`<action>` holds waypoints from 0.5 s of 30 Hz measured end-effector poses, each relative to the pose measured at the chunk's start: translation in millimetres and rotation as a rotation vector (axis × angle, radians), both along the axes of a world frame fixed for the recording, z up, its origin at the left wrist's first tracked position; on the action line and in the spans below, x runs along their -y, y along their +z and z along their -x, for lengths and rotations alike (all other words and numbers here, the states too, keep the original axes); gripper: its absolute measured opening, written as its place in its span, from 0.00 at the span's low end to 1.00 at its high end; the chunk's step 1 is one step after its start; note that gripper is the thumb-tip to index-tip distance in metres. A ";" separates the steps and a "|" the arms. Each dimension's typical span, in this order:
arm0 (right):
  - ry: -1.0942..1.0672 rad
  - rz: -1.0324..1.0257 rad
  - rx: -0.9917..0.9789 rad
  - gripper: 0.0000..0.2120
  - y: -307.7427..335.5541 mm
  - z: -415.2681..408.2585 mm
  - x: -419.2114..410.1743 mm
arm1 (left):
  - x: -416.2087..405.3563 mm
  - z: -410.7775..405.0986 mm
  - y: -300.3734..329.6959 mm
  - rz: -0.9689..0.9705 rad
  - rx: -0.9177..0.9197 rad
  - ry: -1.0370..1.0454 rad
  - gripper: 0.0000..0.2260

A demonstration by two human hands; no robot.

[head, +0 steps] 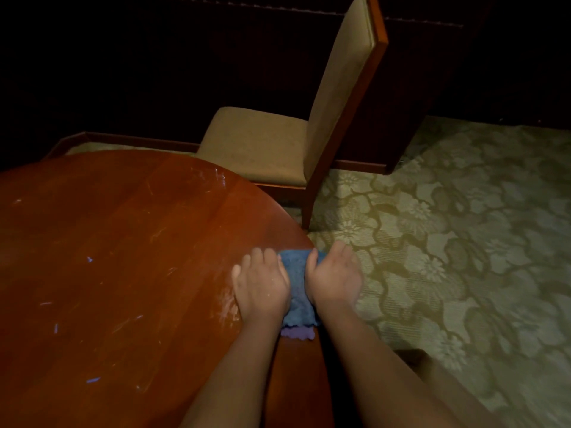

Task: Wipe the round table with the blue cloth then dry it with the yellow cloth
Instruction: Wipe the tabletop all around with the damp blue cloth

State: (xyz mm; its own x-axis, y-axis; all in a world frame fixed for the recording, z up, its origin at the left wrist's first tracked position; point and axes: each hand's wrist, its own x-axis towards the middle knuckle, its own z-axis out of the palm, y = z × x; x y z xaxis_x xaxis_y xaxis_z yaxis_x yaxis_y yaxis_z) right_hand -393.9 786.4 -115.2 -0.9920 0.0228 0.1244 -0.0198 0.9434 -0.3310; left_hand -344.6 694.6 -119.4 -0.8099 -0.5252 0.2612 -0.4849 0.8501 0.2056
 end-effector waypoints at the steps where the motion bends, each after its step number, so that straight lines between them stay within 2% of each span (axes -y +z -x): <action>1: -0.005 0.015 0.000 0.15 -0.4 7.2 3.7 | 2.0 7.6 -0.5 -0.004 0.003 0.016 0.15; 5: 0.008 -0.004 0.109 0.16 0.1 30.7 17.2 | 8.5 28.6 -1.6 -0.017 0.020 0.051 0.13; 8: 0.092 0.001 0.021 0.11 1.1 38.1 21.8 | 11.2 34.2 -0.7 -0.059 0.061 0.059 0.11; 12: 0.222 -0.080 -0.247 0.06 2.2 34.3 19.9 | 11.3 28.3 2.9 -0.075 0.087 0.058 0.11; 15: 0.409 -0.037 -0.197 0.10 -1.5 30.4 11.1 | 12.3 16.4 3.4 -0.080 0.119 0.060 0.12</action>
